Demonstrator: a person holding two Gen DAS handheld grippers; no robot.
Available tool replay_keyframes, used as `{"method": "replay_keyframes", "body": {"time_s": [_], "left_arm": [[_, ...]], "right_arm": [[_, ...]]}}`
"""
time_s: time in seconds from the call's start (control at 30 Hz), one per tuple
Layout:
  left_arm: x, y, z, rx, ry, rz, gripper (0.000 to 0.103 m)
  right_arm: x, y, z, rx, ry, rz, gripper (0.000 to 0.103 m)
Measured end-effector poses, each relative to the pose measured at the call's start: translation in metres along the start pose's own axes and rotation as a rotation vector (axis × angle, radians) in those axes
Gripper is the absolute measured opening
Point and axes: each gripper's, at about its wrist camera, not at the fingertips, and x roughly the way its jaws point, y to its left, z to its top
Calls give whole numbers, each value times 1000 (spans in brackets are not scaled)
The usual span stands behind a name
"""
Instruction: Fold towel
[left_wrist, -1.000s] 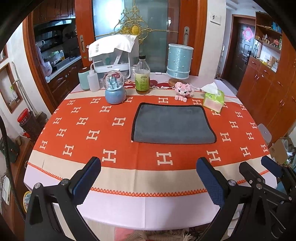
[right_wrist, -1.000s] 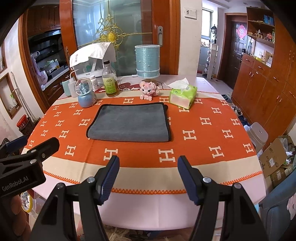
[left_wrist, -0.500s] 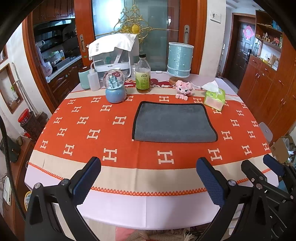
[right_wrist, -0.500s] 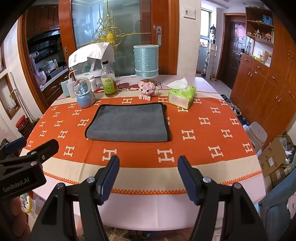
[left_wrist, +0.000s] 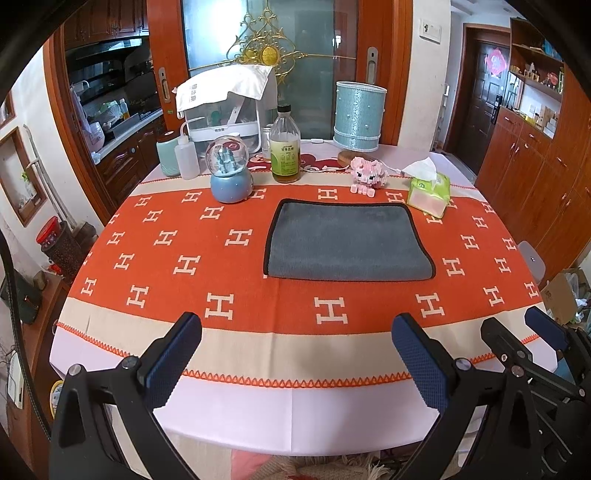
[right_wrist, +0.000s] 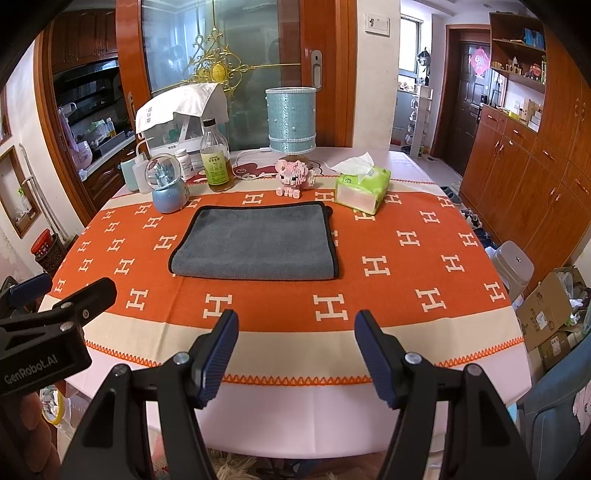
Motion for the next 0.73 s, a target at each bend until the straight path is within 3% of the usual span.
{"method": "replay_keyframes", "body": {"time_s": [0.73], "left_arm": [[1,2,-10,3,6,-5,102]], "right_arm": [[2,2,-5,-2,9,-5,66]]}}
